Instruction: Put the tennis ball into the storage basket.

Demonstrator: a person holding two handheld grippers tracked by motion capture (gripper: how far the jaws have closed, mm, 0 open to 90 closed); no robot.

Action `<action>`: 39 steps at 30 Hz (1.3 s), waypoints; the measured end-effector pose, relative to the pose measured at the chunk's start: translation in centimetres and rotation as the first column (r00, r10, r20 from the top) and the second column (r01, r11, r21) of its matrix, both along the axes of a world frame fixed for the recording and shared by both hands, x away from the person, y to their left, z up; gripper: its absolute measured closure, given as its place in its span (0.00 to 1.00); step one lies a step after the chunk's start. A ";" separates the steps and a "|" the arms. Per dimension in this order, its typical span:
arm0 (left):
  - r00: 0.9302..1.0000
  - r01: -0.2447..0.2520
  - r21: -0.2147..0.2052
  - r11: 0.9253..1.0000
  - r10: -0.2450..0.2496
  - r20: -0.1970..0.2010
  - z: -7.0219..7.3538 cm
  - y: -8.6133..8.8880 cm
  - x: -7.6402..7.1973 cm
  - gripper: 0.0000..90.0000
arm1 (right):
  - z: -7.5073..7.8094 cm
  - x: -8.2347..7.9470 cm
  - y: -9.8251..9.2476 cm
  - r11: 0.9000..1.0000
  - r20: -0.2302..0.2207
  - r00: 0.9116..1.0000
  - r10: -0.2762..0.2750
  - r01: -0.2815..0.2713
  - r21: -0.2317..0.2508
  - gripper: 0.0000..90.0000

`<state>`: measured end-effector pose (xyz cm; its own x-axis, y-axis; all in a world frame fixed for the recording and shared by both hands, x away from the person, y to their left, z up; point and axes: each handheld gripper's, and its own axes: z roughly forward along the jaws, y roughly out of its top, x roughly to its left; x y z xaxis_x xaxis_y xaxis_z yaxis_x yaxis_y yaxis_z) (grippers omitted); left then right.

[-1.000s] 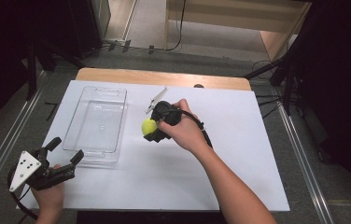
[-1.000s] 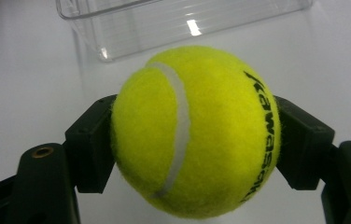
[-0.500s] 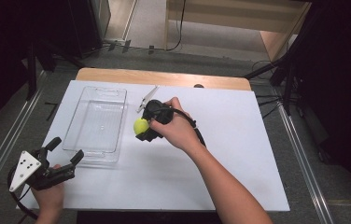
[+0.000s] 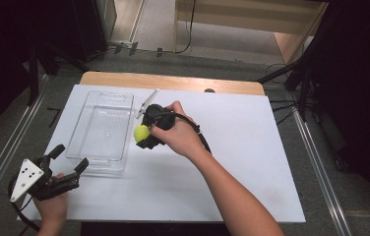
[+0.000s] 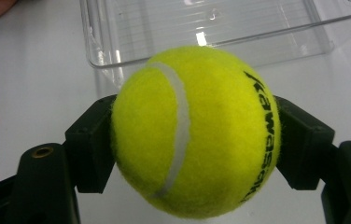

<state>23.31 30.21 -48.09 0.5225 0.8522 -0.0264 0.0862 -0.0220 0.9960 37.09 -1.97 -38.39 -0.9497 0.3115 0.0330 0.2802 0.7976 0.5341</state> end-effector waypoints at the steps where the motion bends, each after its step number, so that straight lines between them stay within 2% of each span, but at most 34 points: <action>1: 1.000 0.000 0.002 1.000 0.000 0.001 0.0 0.0 0.0 0.12 | 0.0 0.1 0.1 1.000 0.004 1.000 0.016 -0.016 0.004 0.27; 2: 1.000 0.001 0.007 1.000 -0.001 0.001 0.0 0.0 0.0 0.12 | 0.1 0.0 0.3 1.000 0.003 1.000 0.001 -0.001 0.003 0.27; 5: 1.000 0.002 0.011 1.000 -0.002 0.000 0.0 0.0 0.0 0.12 | 0.2 0.0 0.7 1.000 0.003 1.000 0.005 -0.005 0.002 0.27; 22: 1.000 0.003 0.015 1.000 -0.003 0.000 0.0 -0.1 0.0 0.12 | 0.9 -0.1 3.5 0.998 0.009 0.998 0.057 -0.057 -0.003 0.27; 39: 1.000 0.003 0.010 1.000 -0.003 -0.001 0.0 -0.1 0.0 0.12 | 0.6 0.2 5.7 0.997 -0.002 0.997 0.082 -0.082 -0.010 0.27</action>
<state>23.36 30.14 -48.09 0.5253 0.8507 -0.0186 0.0871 -0.0320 0.9957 37.31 3.73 -37.78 -0.9721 0.2325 0.0322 0.2143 0.8235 0.5253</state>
